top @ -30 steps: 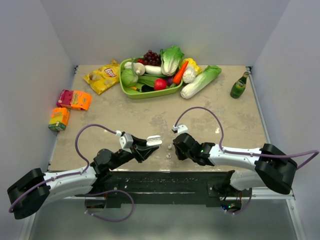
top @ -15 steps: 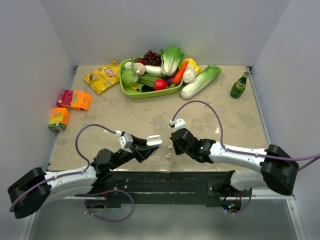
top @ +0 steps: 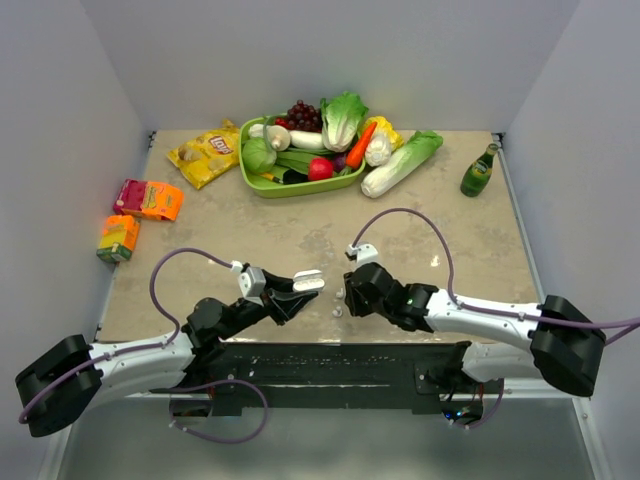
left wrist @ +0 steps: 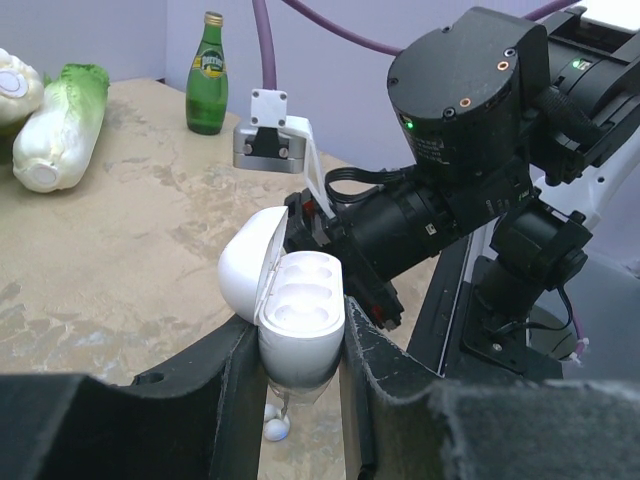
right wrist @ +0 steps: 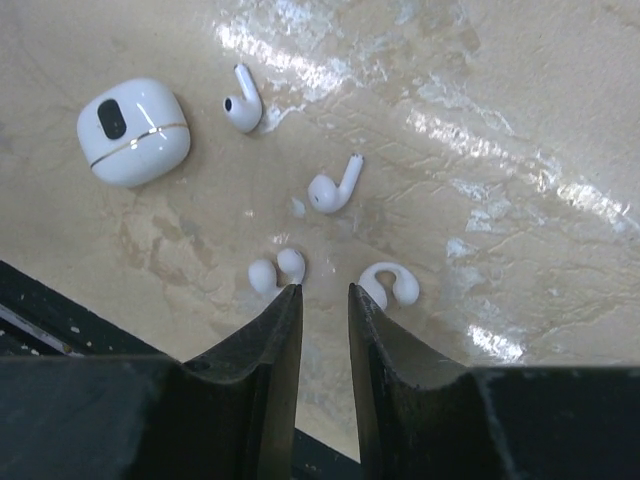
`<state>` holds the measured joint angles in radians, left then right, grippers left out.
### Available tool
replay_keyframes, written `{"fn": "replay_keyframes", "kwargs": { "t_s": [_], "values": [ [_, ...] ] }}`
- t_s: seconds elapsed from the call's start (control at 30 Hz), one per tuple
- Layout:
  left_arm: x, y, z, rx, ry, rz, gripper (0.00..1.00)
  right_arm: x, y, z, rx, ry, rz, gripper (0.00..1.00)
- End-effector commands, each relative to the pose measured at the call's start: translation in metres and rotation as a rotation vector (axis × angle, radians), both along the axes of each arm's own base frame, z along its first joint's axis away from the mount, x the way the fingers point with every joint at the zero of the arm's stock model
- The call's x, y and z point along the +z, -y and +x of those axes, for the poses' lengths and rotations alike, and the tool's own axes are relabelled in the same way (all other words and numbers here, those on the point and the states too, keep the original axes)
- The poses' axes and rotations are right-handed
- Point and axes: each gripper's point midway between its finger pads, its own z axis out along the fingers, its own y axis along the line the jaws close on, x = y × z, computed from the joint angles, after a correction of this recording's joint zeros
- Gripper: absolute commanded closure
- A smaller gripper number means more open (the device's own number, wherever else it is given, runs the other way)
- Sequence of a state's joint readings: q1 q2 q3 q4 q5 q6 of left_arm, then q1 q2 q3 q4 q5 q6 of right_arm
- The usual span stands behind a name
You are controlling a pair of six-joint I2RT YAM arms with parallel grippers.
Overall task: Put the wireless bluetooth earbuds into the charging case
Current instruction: Adjust the earbud at the center of the board, then pick up the earbud from the center of the board.
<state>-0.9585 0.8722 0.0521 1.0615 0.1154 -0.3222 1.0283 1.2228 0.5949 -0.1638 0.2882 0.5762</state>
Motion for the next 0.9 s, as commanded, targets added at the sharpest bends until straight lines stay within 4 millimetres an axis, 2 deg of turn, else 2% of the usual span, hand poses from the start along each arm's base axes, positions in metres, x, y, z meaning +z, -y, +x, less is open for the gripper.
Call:
{"fn": "replay_keyframes", "kwargs": {
  "t_s": [0.0,0.13,0.27,0.87],
  "values": [
    [-0.021,-0.012,-0.009,0.002,-0.008,0.001,1.0,0.005,-0.008,-0.012,0.006,-0.025,0.088,0.71],
    [-0.022,-0.012,-0.01,0.001,-0.012,0.0,1.0,0.002,-0.027,-0.028,0.083,-0.038,0.096,0.67],
    [-0.021,-0.012,-0.011,-0.007,-0.016,-0.005,1.0,-0.009,-0.032,-0.027,0.093,-0.041,0.059,0.69],
    [-0.025,-0.013,-0.01,0.001,-0.027,0.007,1.0,-0.032,-0.025,-0.02,0.061,-0.05,-0.047,0.77]
  ]
}}
